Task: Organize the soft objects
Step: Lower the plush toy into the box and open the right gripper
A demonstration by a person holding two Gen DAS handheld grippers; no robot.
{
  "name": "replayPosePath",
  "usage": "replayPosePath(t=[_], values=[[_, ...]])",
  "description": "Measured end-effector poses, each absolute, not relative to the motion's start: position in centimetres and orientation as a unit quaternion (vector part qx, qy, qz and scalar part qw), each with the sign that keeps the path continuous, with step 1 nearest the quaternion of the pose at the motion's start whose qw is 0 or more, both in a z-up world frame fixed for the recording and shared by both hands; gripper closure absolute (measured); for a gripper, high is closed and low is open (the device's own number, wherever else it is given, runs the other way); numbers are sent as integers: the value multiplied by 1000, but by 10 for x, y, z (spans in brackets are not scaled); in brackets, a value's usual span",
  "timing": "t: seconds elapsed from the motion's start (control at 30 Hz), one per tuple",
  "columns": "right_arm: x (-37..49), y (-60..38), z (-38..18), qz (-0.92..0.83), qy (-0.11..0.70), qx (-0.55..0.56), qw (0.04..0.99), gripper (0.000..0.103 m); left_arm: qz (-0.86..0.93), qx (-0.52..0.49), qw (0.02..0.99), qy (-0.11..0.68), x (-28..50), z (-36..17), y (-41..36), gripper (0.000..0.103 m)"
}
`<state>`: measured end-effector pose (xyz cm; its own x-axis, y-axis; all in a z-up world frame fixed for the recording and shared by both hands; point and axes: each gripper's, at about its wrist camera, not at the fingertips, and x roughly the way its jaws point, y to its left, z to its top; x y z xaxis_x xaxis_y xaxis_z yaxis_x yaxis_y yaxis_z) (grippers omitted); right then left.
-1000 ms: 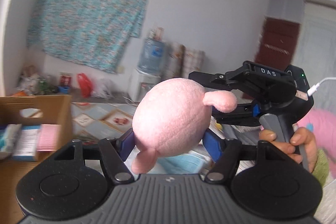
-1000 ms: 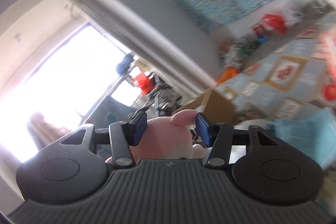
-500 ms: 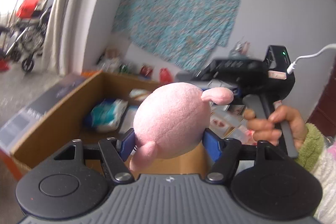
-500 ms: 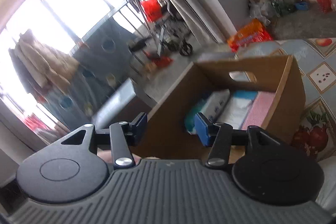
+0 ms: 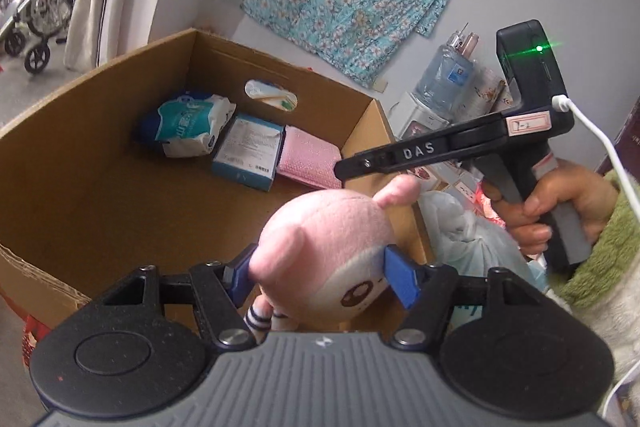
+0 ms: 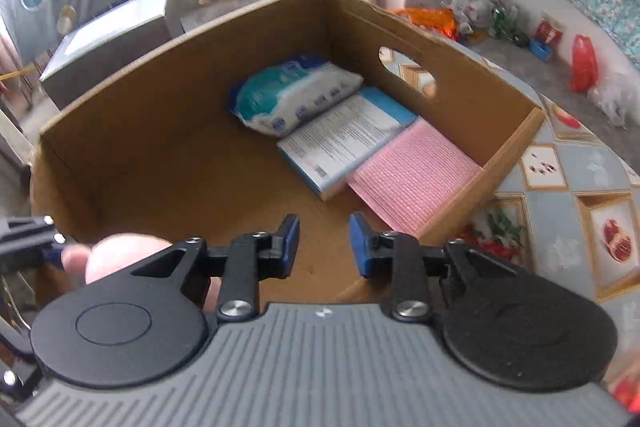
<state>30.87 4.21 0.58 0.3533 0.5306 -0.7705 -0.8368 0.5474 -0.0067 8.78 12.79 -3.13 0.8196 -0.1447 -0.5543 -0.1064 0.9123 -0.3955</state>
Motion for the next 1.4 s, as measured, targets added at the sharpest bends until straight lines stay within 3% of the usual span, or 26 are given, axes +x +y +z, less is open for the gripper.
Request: replayPosePath(t=[0.1, 0.47, 0.73, 0.8, 1.03, 1.23, 1.4], values=[[308, 42, 4, 430, 370, -224, 793, 83, -24, -213, 929, 303, 87, -34, 129, 35], [294, 27, 11, 409, 371, -258, 793, 84, -57, -196, 928, 312, 89, -35, 123, 36], [295, -6, 27, 437, 346, -140, 818, 77, -54, -230, 918, 317, 102, -29, 146, 38], [292, -21, 36, 442, 336, -102, 826, 73, -61, -248, 908, 331, 119, -28, 155, 51], [289, -62, 45, 451, 318, -29, 833, 70, -38, -248, 884, 394, 188, -29, 169, 51], [295, -68, 40, 460, 337, 2, 822, 68, -21, -232, 898, 372, 179, -19, 167, 48], [293, -41, 41, 468, 355, -14, 809, 56, -2, -210, 909, 360, 155, -13, 169, 42]])
